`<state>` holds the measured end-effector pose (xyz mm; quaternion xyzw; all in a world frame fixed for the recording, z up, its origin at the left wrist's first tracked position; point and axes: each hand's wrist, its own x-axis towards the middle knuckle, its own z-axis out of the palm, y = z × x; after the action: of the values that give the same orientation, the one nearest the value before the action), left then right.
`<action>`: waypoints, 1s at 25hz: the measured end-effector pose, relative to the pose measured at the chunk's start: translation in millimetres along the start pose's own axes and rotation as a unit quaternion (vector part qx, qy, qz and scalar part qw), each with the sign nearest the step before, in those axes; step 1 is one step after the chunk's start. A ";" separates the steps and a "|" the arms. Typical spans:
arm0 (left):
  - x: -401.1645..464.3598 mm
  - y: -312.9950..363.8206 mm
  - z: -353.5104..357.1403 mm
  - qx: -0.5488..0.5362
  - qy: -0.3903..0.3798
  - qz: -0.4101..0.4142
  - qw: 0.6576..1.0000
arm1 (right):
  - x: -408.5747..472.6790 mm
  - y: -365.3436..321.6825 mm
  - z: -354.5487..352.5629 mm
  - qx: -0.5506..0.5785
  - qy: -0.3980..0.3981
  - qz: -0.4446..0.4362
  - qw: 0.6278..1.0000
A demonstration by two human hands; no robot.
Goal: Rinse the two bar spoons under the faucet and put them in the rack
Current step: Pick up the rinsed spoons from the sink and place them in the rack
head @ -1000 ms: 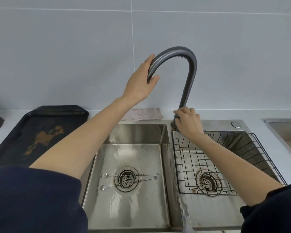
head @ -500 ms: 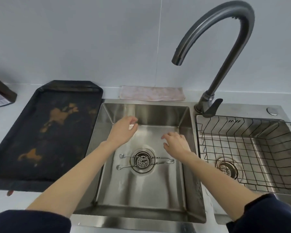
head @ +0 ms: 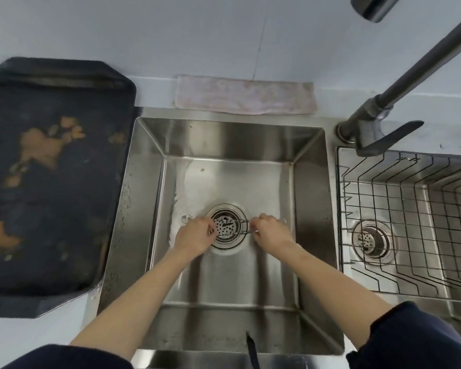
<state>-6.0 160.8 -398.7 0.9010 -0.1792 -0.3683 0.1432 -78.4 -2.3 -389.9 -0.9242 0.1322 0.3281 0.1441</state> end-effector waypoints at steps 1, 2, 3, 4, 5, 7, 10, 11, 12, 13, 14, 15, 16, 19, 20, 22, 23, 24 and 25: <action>2.9 -3.1 5.5 0.009 -0.007 -0.006 1.000 | 3.3 0.2 4.9 -0.005 -0.005 0.000 1.000; 5.2 -6.4 10.5 0.022 -0.011 -0.012 1.000 | 6.5 0.1 9.0 -0.007 -0.007 -0.001 1.000; 6.7 -9.9 15.5 0.038 -0.017 -0.017 0.999 | 9.3 -0.1 13.2 -0.007 -0.009 -0.002 1.000; 8.1 -12.5 19.0 0.053 -0.020 -0.018 0.998 | 12.4 -0.2 16.3 -0.005 -0.008 -0.006 1.000; 9.8 -14.6 21.5 0.064 -0.022 -0.016 0.998 | 15.7 -0.4 19.5 -0.003 -0.005 -0.008 1.000; 12.6 -17.2 24.7 0.080 -0.019 -0.012 0.997 | 19.5 -0.8 23.0 0.002 0.007 -0.008 1.000; 14.1 -17.1 27.1 0.109 -0.003 0.002 0.994 | 22.7 -0.9 28.1 0.015 0.021 -0.006 1.000; 13.7 -16.6 28.1 0.116 -0.001 0.005 0.993 | 22.8 -0.8 28.8 0.014 0.023 -0.006 1.000; 12.7 -16.3 29.1 0.120 0.001 0.008 0.993 | 22.3 -0.4 29.1 0.011 0.024 -0.006 1.000; 11.2 -15.9 29.8 0.121 0.004 0.011 0.993 | 21.9 0.2 29.3 0.010 0.026 -0.006 1.000; 9.2 -15.5 30.2 0.120 0.009 0.013 0.993 | 20.6 0.6 29.5 0.009 0.029 -0.006 1.000; 6.8 -14.9 29.4 0.118 0.016 0.014 0.993 | 18.2 0.5 28.6 0.009 0.030 -0.005 0.999; 4.3 -14.5 27.9 0.115 0.021 0.016 0.993 | 15.2 0.1 27.4 0.007 0.031 -0.005 0.999; -4.2 -14.2 20.0 0.107 0.037 0.021 0.993 | 3.9 -3.4 21.0 -0.001 0.048 -0.010 0.999; -8.8 -14.0 16.1 0.105 0.044 0.024 0.993 | -1.7 -5.5 17.4 -0.004 0.058 -0.013 0.998; -15.7 -12.6 7.9 0.102 0.058 0.034 0.993 | -10.4 -8.4 9.9 -0.012 0.076 -0.020 0.997; -20.0 -10.6 3.5 0.105 0.065 0.038 0.992 | -15.2 -9.2 5.8 -0.016 0.085 -0.023 0.996; -24.6 -7.8 -0.2 0.108 0.074 0.040 0.990 | -19.8 -9.3 2.1 -0.022 0.095 -0.028 0.995; -30.2 -3.9 -4.4 0.111 0.090 0.044 0.989 | -25.0 -8.7 -3.2 -0.030 0.107 -0.036 0.993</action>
<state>-22.1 177.7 -378.7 0.9322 -0.2445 -0.2564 0.0736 -92.4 8.4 -369.8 -0.9620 0.1034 0.2258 0.1134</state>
